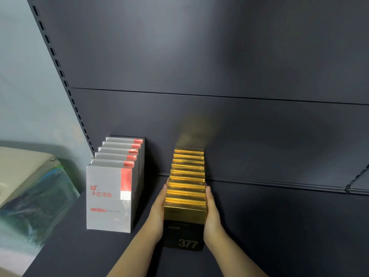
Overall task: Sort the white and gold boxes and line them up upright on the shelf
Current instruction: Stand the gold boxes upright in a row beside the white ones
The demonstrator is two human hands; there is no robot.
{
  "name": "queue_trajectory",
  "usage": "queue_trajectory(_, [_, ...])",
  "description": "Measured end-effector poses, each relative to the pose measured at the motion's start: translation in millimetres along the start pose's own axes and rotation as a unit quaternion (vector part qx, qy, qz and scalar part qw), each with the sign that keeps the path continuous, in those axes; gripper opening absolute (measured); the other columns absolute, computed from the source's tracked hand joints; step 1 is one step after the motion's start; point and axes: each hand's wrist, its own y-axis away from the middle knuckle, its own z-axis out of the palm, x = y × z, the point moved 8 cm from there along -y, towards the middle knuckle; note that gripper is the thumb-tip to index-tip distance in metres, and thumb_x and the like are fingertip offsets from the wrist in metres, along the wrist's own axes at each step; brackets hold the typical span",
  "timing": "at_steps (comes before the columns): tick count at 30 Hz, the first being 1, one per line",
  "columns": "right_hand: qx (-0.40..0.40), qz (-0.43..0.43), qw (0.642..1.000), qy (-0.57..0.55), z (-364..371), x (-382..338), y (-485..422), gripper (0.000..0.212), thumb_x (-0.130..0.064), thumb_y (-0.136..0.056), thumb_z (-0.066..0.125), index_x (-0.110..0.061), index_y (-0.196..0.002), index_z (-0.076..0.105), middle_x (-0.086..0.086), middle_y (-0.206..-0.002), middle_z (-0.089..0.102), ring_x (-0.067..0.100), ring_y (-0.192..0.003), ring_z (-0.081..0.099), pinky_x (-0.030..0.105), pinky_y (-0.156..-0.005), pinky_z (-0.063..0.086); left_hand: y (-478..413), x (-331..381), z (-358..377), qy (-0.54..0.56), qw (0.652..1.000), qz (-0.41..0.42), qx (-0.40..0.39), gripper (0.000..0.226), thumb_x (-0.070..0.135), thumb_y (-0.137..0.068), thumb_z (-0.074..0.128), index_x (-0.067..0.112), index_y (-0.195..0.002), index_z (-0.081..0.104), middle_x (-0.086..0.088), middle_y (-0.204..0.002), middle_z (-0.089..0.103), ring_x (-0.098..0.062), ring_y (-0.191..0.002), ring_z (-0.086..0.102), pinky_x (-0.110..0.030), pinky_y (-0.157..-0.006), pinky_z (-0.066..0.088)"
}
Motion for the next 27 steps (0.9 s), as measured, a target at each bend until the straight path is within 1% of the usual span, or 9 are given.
queue_trajectory(4, [-0.021, 0.002, 0.999, -0.03, 5, 0, -1, 0.071, -0.063, -0.073, 0.046, -0.02, -0.128, 0.058, -0.001, -0.088, 0.078, 0.014, -0.074, 0.075, 0.022, -0.05, 0.054, -2, 2, 2, 0.006, 1.0, -0.005, -0.003, 0.048, 0.056, -0.079, 0.046, 0.021, -0.1, 0.071, 0.001, -0.089, 0.079, -0.014, -0.082, 0.075, -0.026, -0.067, 0.052])
queue_trajectory(7, [-0.038, -0.002, 0.998, -0.05, 8, -2, 1, 0.072, -0.06, -0.071, 0.049, -0.016, -0.129, 0.057, 0.002, -0.087, 0.078, 0.017, -0.073, 0.075, 0.023, -0.046, 0.055, -2, 4, 4, 0.006, 1.0, 0.005, -0.018, 0.051, 0.054, -0.082, 0.044, 0.017, -0.109, 0.066, 0.001, -0.09, 0.079, -0.014, -0.085, 0.075, -0.019, -0.061, 0.056])
queue_trajectory(11, [-0.015, -0.01, 1.0, -0.003, 0, -1, -3, 0.074, -0.065, -0.071, 0.047, -0.022, -0.131, 0.056, 0.002, -0.102, 0.076, 0.019, -0.088, 0.074, 0.029, -0.064, 0.057, 0, -2, 1, 0.031, 0.999, -0.016, -0.021, 0.052, 0.051, -0.093, 0.037, 0.015, -0.121, 0.062, 0.001, -0.092, 0.079, -0.015, -0.085, 0.075, -0.022, -0.061, 0.056])
queue_trajectory(14, [-0.008, -0.021, 1.0, 0.01, -5, -18, -10, 0.06, -0.072, -0.063, 0.052, -0.036, -0.107, 0.071, 0.002, -0.11, 0.074, 0.024, -0.101, 0.069, 0.044, -0.091, 0.048, -4, 5, -3, 0.073, 0.997, -0.019, -0.018, 0.053, 0.052, -0.093, 0.034, 0.025, -0.135, 0.051, -0.001, -0.12, 0.072, -0.021, -0.11, 0.068, -0.034, -0.086, 0.055])
queue_trajectory(16, [-0.032, -0.021, 0.999, 0.007, -1, -32, -16, 0.047, -0.077, -0.057, 0.054, -0.046, -0.085, 0.076, -0.006, -0.102, 0.076, 0.021, -0.098, 0.07, 0.045, -0.093, 0.045, -13, 12, -6, 0.078, 0.997, -0.015, -0.014, 0.054, 0.05, -0.097, 0.03, 0.028, -0.145, 0.039, -0.001, -0.14, 0.057, -0.025, -0.128, 0.055, -0.048, -0.109, 0.04])
queue_trajectory(18, [-0.055, -0.027, 0.998, 0.018, 6, -44, -23, 0.049, -0.076, -0.064, 0.05, -0.043, -0.092, 0.074, -0.005, -0.106, 0.075, 0.019, -0.098, 0.071, 0.045, -0.093, 0.046, -25, 17, -4, 0.069, 0.997, -0.017, -0.019, 0.055, 0.05, -0.099, 0.028, 0.028, -0.149, 0.033, -0.001, -0.147, 0.049, -0.027, -0.134, 0.048, -0.052, -0.115, 0.031])
queue_trajectory(21, [-0.056, 0.01, 0.998, 0.001, 15, -43, -32, 0.062, -0.071, -0.07, 0.045, -0.026, -0.107, 0.068, 0.005, -0.104, 0.076, 0.025, -0.094, 0.073, 0.047, -0.088, 0.05, -41, 16, -2, 0.093, 0.995, -0.045, -0.014, 0.055, 0.052, -0.099, 0.03, 0.026, -0.145, 0.042, -0.004, -0.136, 0.06, -0.028, -0.125, 0.057, -0.051, -0.109, 0.04])
queue_trajectory(24, [-0.087, 0.034, 0.994, -0.059, 28, -39, -36, 0.066, -0.066, -0.074, 0.046, -0.018, -0.117, 0.061, 0.009, -0.105, 0.076, 0.029, -0.095, 0.073, 0.045, -0.08, 0.053, -48, 7, 7, 0.15, 0.982, -0.111, -0.031, 0.058, 0.056, -0.097, 0.033, 0.019, -0.108, 0.076, -0.009, -0.101, 0.077, -0.028, -0.095, 0.074, -0.04, -0.074, 0.06])
queue_trajectory(27, [-0.106, 0.039, 0.99, -0.087, 30, -35, -40, 0.067, -0.063, -0.077, 0.046, -0.015, -0.121, 0.058, 0.01, -0.106, 0.075, 0.03, -0.096, 0.072, 0.047, -0.083, 0.051, -53, 5, 13, 0.171, 0.976, -0.122, -0.053, 0.061, 0.056, -0.095, 0.036, 0.017, -0.086, 0.082, -0.01, -0.09, 0.079, -0.028, -0.083, 0.077, -0.036, -0.061, 0.06])
